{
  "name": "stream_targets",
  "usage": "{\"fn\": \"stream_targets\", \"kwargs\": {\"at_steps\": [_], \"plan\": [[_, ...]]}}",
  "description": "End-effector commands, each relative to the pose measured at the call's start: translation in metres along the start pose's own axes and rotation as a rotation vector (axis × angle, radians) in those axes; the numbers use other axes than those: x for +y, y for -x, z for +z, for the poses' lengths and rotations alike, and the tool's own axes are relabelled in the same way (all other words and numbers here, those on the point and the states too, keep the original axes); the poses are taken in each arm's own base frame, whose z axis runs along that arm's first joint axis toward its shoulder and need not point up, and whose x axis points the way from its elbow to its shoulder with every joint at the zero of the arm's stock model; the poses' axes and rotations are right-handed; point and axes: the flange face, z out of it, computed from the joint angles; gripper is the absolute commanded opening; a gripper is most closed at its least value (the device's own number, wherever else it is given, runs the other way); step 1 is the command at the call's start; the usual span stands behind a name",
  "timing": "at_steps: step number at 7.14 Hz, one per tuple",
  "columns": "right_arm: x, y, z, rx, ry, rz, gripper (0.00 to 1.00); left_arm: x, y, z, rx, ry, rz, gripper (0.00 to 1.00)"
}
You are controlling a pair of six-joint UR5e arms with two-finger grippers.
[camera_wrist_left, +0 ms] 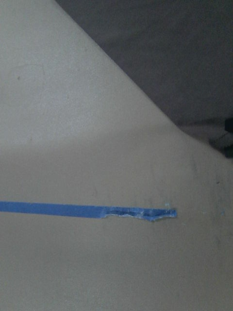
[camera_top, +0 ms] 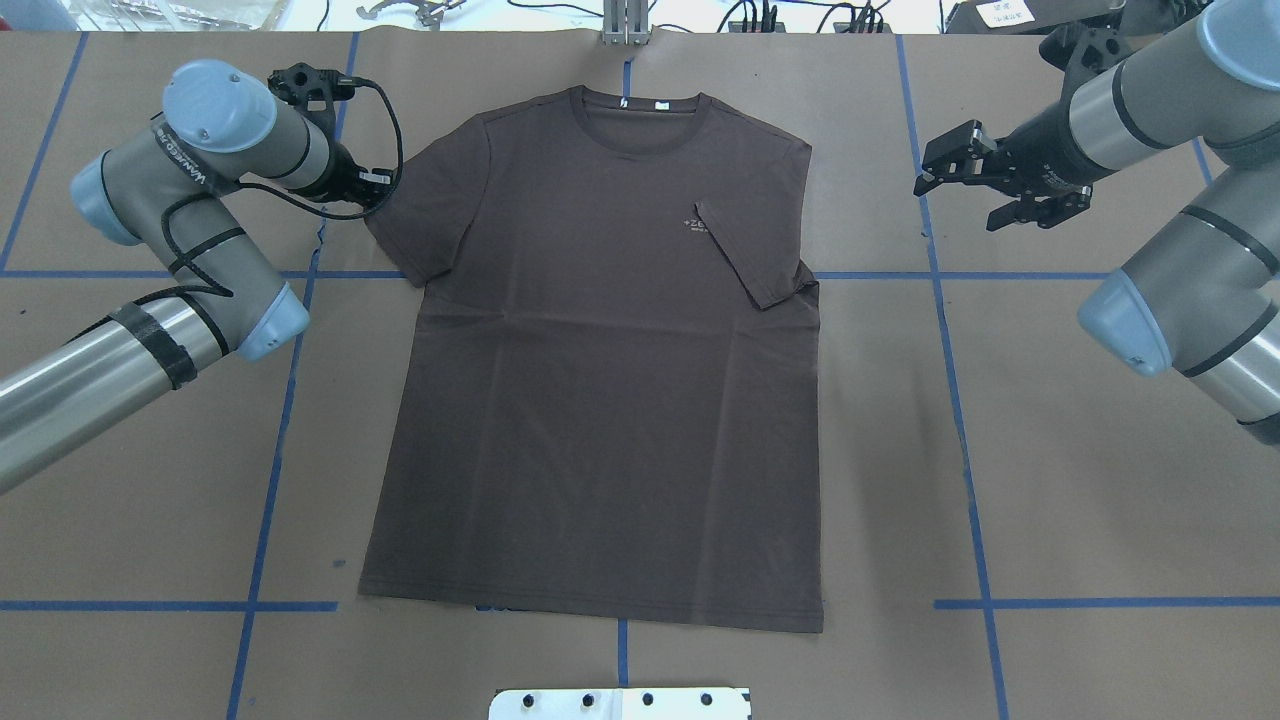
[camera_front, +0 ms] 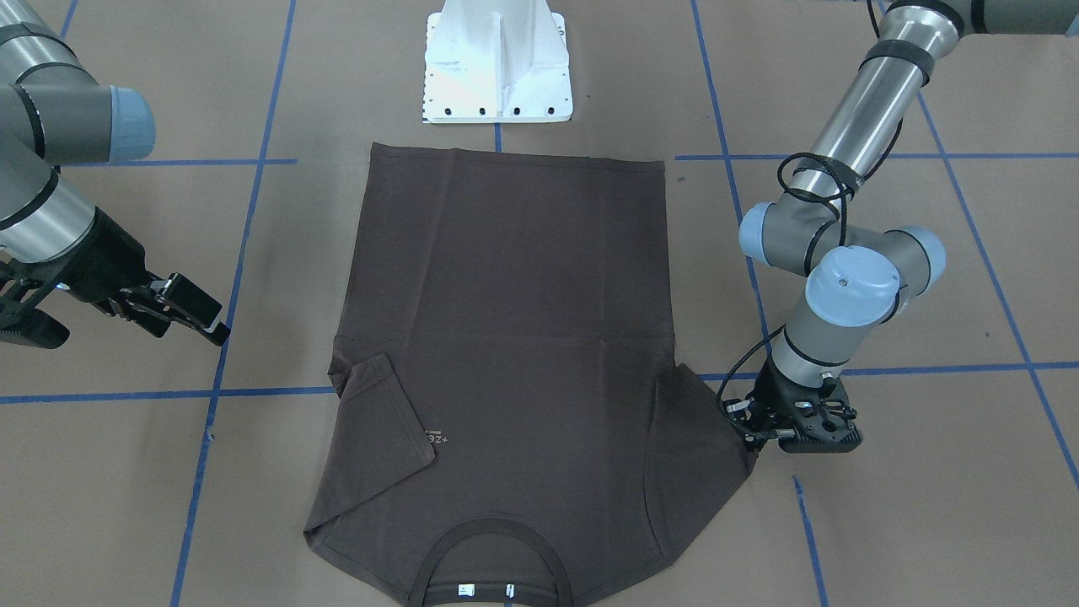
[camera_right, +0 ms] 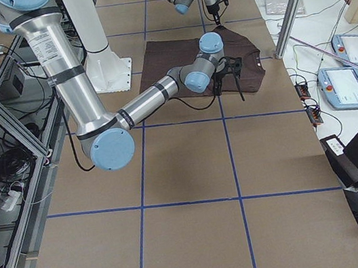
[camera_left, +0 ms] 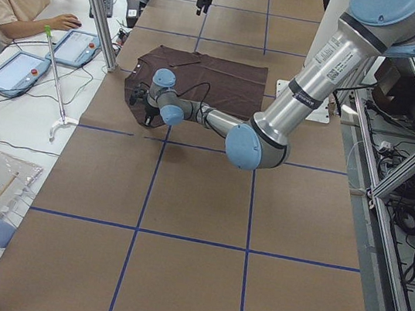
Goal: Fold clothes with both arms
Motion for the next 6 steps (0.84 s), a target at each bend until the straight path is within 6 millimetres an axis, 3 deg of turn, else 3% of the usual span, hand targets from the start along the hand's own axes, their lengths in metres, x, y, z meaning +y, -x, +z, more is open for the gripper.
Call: {"fn": "stream_targets", "kwargs": {"at_steps": [1,2,3,4,5,6], "plan": [[0.000,0.003,-0.001,-0.004,-0.001,-0.003,1.00,-0.013,-0.045,-0.040,0.076,-0.025,0.000,0.00],[-0.001,0.000,0.001,0.001,-0.001,-0.001,1.00,-0.020,-0.074,-0.056,0.099,-0.016,-0.118,0.00],[-0.002,0.001,0.000,0.003,-0.012,-0.002,1.00,-0.018,-0.093,-0.057,0.110,-0.019,-0.132,0.00],[-0.003,-0.002,0.000,0.006,-0.013,0.001,1.00,0.006,-0.121,-0.027,0.068,-0.039,-0.143,0.00],[-0.003,-0.005,0.001,0.010,-0.014,0.004,1.00,-0.011,-0.152,-0.021,0.051,-0.062,-0.155,0.00],[-0.002,-0.006,0.000,0.010,-0.012,0.005,1.00,-0.021,-0.169,-0.019,0.050,-0.060,-0.163,0.00]]}}
